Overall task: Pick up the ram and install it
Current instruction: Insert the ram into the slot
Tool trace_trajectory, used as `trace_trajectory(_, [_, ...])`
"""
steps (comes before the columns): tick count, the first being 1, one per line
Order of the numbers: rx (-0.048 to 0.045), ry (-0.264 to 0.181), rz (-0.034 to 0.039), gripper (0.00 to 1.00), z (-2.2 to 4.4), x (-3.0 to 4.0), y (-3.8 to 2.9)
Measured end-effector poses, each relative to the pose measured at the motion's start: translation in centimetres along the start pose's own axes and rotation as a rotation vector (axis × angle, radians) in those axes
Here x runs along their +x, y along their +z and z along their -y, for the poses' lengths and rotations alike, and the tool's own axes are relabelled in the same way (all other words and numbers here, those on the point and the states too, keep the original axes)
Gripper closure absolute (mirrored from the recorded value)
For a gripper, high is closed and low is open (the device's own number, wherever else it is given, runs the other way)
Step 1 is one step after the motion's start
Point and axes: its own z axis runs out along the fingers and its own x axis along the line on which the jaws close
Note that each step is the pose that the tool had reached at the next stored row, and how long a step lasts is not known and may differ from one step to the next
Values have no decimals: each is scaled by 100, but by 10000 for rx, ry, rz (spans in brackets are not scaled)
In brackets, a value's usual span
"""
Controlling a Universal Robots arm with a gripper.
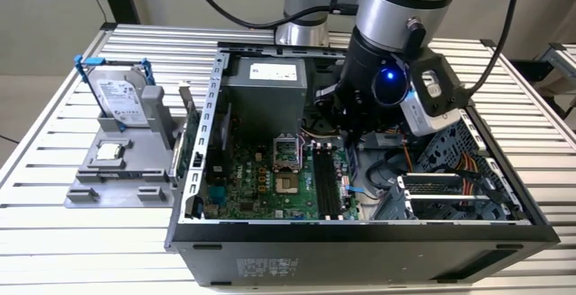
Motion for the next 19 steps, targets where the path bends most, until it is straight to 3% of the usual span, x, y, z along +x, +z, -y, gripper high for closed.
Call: trace_trajectory(19, [0, -1, 1, 100, -1, -53, 239])
